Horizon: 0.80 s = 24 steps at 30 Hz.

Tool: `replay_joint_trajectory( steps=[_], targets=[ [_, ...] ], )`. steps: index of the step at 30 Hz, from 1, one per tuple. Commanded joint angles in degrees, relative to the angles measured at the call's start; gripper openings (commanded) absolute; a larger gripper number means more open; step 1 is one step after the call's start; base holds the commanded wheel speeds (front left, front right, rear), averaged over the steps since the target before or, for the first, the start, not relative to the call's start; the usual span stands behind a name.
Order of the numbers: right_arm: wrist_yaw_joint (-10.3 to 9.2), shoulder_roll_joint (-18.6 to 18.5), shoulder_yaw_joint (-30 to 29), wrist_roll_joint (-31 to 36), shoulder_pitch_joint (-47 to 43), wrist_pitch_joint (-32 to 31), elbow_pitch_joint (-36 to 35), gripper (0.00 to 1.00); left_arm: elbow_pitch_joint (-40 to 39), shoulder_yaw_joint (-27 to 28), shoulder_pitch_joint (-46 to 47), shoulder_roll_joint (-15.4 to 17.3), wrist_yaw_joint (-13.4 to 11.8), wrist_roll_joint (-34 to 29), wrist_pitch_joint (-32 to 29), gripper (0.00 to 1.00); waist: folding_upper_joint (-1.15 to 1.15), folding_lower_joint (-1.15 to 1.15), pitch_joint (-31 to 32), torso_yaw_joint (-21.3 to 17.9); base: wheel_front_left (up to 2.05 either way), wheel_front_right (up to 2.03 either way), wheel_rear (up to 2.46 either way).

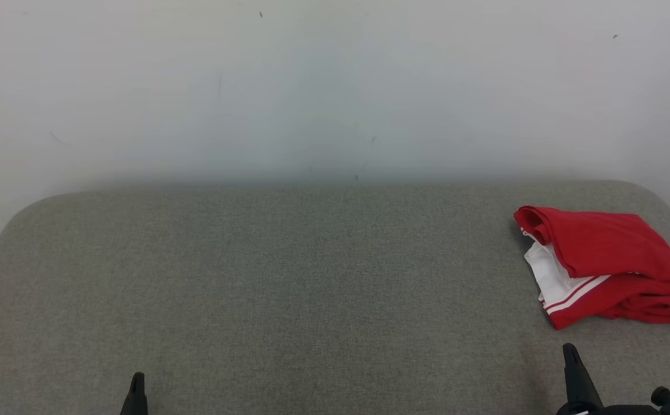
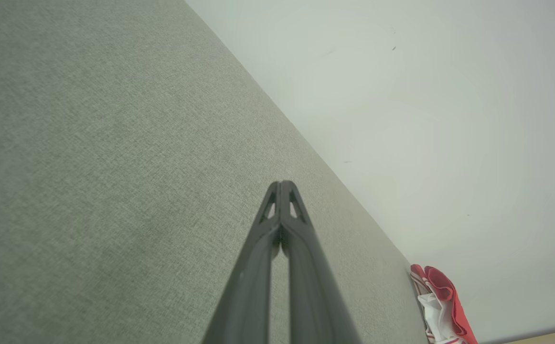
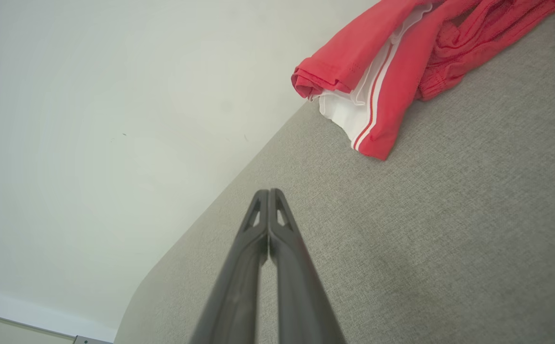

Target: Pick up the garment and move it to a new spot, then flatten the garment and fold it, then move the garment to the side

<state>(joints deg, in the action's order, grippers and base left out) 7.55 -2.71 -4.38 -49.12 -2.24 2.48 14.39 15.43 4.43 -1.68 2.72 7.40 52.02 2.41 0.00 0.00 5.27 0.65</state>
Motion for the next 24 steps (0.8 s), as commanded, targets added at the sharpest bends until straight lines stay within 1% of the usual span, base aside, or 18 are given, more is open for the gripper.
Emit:
replay_joint_trajectory(
  steps=[1, 24],
  targets=[
    [-0.04, -0.2, -0.1, -1.7, 1.4, -0.3, -0.9, 0.0, -0.6, 0.3, 1.8, 0.2, 0.1, 1.5, -0.4, 0.0, 0.0, 0.0, -0.1, 0.0, 0.0, 0.0, 0.0],
    [-0.06, -0.2, -0.4, -17.0, 2.5, -2.0, -2.5, 0.0, -0.4, 1.4, 4.7, 0.2, 0.1, 15.4, -5.0, 0.0, 0.0, 0.0, -1.6, -0.2, 0.0, 0.0, 0.0]
  ],
)
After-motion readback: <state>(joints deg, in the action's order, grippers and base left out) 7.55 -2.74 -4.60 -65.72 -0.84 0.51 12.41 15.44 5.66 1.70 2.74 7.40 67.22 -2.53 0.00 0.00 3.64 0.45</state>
